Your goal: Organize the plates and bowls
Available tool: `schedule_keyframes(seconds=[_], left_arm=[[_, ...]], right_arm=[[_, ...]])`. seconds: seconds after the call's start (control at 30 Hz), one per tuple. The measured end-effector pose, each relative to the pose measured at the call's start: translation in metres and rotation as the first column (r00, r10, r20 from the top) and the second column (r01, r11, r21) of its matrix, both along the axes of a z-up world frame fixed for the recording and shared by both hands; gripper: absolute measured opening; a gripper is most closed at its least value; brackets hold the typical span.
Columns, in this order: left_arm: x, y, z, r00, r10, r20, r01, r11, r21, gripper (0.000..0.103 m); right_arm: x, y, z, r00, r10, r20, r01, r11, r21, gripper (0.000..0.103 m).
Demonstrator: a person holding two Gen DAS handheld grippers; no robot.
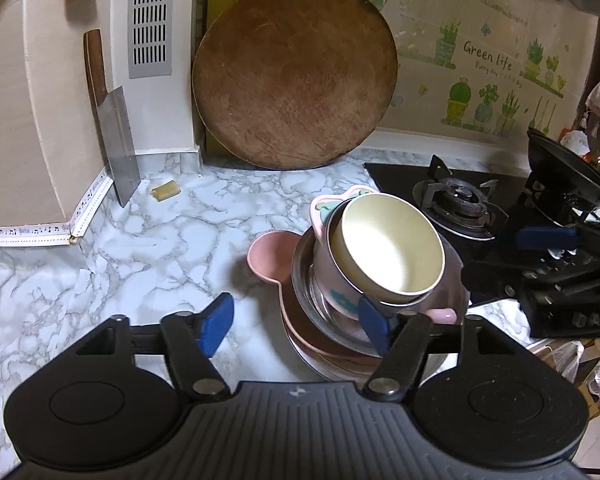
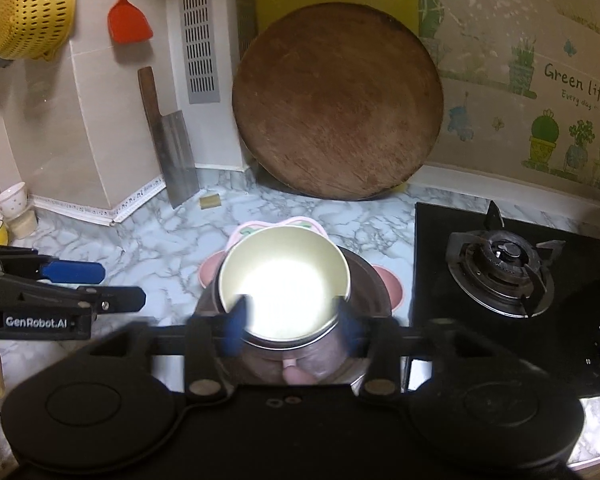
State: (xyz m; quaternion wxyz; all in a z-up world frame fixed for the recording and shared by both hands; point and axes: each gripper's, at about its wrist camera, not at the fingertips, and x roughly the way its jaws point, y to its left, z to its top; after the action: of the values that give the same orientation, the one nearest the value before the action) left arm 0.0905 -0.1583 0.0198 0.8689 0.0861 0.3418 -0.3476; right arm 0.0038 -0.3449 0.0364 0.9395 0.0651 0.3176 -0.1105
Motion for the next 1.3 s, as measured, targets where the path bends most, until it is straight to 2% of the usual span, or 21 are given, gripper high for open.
schedule_keyframes(seconds=[0.03, 0.27, 0.37, 0.4, 0.7, 1.3], left_arm=[[-0.001, 0.002, 0.000, 1.000, 0.000, -0.003, 0.000, 1.000, -0.005, 0.070], [-0.011, 0.014, 0.005, 1.000, 0.013, -0.002, -0.013, 0.999, -0.037, 0.083], [-0.017, 0.018, 0.007, 1.000, 0.014, 0.006, -0.013, 0.999, -0.053, 0.100], [-0.019, 0.019, 0.007, 1.000, 0.016, 0.013, -0.015, 0.998, -0.057, 0.102], [-0.033, 0.025, 0.011, 1.000, 0.026, 0.004, -0.025, 0.997, -0.079, 0.102], [-0.045, 0.040, 0.016, 0.997, 0.074, -0.009, -0.074, 0.991, -0.108, 0.102]], right_arm=[[-0.002, 0.003, 0.001, 1.000, -0.007, 0.011, 0.008, 1.000, -0.014, 0.103], [-0.015, 0.014, 0.008, 0.998, 0.002, 0.057, 0.000, 0.999, -0.036, 0.102], [-0.021, 0.015, 0.010, 0.997, -0.005, 0.078, 0.007, 1.000, -0.021, 0.103], [-0.024, 0.016, 0.010, 0.996, -0.006, 0.088, 0.007, 1.000, -0.015, 0.103], [-0.044, 0.026, 0.013, 0.987, -0.003, 0.161, 0.008, 0.999, -0.031, 0.103], [-0.057, 0.030, 0.021, 0.982, -0.041, 0.184, 0.037, 0.999, 0.027, 0.103]])
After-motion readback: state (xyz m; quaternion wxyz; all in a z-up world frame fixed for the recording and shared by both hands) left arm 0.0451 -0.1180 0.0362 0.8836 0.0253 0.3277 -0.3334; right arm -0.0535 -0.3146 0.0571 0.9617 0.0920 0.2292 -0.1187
